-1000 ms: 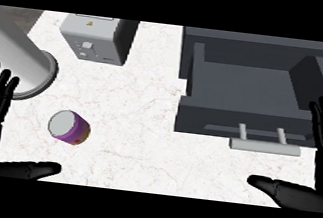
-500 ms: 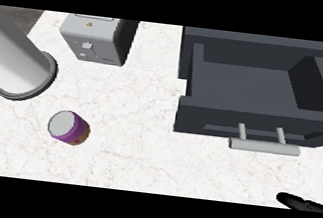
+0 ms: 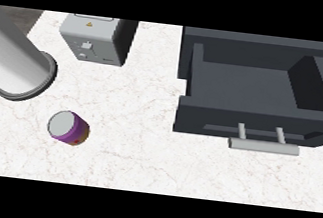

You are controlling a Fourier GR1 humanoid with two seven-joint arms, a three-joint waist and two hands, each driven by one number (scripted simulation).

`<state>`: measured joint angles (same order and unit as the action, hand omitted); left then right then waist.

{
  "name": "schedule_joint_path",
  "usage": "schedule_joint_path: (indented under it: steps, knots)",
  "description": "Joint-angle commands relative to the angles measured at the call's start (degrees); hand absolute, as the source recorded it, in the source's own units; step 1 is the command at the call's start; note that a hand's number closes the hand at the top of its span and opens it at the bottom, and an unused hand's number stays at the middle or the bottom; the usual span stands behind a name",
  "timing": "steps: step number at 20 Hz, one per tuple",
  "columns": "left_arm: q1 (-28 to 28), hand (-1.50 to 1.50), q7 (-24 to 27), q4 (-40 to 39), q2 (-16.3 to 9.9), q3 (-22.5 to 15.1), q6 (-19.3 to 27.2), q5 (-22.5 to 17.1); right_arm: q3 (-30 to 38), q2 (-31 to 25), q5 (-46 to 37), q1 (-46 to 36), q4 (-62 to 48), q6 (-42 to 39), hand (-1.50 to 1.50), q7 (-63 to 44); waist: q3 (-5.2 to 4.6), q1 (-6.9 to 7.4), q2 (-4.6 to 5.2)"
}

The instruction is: Pick up the can, place it into the drawer and close the drawer

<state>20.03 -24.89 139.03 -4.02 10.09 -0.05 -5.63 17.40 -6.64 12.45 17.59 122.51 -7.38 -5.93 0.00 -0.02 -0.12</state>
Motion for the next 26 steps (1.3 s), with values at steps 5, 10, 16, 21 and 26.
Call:
schedule_joint_path:
  steps: [5,10,16,21,26]
  knots:
    - [-2.2,-1.50,-6.4,1.4,2.2,3.7,2.3,-8.5,5.0,-0.1,4.5,4.6,-0.5,-5.7,-1.50,3.5,0.02,-0.21,0.01]
    - [-6.4,-1.50,-7.2,-3.9,2.1,4.5,3.0,-11.4,8.7,-2.1,7.7,3.1,-3.9,-8.7,-1.50,3.6,0.00,-0.12,0.07]
    - [-11.0,-1.50,-6.3,-10.5,3.0,2.6,5.7,-7.8,8.5,1.3,5.8,3.7,-1.5,-9.1,-1.50,2.8,0.01,-0.20,0.11]
    - [-13.8,-1.50,-1.8,-17.8,4.0,-1.9,8.5,-2.7,14.3,-0.7,13.0,8.0,2.0,-13.5,-1.50,0.2,0.01,-0.57,0.09]
    - [-12.6,-1.50,5.5,-25.3,4.0,-0.8,6.3,-4.2,14.7,0.6,10.5,6.2,0.0,-15.3,-1.50,1.9,-0.01,-0.32,0.09]
